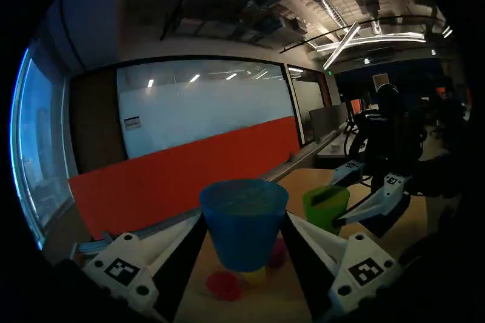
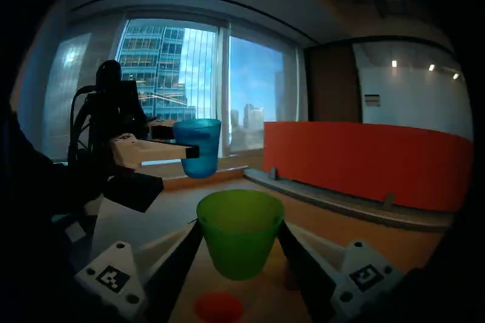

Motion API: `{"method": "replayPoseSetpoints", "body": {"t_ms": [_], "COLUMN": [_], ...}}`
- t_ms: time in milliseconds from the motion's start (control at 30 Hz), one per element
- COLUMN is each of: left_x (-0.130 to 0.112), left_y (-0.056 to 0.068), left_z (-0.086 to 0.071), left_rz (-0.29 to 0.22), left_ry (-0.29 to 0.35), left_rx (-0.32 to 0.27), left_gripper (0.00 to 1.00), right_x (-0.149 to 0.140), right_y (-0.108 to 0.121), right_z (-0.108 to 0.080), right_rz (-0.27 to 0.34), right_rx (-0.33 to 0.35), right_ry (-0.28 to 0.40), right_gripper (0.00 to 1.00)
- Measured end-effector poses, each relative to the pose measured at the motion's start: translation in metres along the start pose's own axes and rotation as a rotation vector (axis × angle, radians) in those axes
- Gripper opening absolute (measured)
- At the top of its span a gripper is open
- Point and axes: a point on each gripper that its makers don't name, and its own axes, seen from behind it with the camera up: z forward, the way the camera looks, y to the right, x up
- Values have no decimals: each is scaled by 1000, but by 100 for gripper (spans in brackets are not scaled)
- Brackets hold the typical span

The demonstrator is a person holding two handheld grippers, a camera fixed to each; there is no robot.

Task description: Pour water

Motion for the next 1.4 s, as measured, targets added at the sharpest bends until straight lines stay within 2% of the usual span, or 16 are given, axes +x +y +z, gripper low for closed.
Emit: {"method": "replayPoseSetpoints", "body": {"t_ms": [533,1000,1400], "left_x": [12,29,37], "left_y": [1,7,10], "left_z": [3,3,3], "left_rz": [115,274,410], "left_ry": [-12,-6,-25], "left_rx": [23,31,46], "left_gripper": [82,82,82], "right_x": [-10,-20,-25], "right_y": [-22,-39,-46], "right_z": [16,25,29], "right_rz": [-2,1,7], "right_rx": [58,100,123], "right_ry": [-14,-30,-32], "right_gripper": [89,89,89]}}
